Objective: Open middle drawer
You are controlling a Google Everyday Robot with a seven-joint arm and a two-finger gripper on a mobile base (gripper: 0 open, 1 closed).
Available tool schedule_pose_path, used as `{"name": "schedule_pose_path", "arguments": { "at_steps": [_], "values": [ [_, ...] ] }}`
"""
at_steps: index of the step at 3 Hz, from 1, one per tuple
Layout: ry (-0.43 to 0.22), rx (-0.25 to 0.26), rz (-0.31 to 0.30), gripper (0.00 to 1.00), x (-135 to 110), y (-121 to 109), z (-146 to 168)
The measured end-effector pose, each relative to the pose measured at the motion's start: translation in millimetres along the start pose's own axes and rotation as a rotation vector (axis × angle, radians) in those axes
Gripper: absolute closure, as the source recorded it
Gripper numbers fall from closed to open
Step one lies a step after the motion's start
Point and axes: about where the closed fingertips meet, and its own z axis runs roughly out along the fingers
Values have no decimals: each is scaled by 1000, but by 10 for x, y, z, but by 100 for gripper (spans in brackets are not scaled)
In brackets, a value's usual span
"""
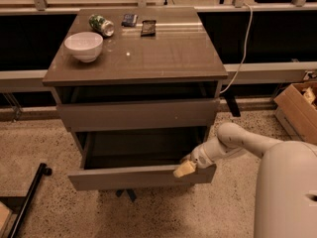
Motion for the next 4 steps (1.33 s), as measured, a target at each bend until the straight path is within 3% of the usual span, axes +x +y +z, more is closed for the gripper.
{"name": "schedule_pose_path", "arguments": {
  "at_steps": [1,2,3,4],
  "values": [
    [122,-49,18,0,191,136,128],
    [122,-49,18,0,189,138,125],
    [278,-120,57,0,443,346,231],
    [307,-132,66,0,476,404,216]
  ]
}}
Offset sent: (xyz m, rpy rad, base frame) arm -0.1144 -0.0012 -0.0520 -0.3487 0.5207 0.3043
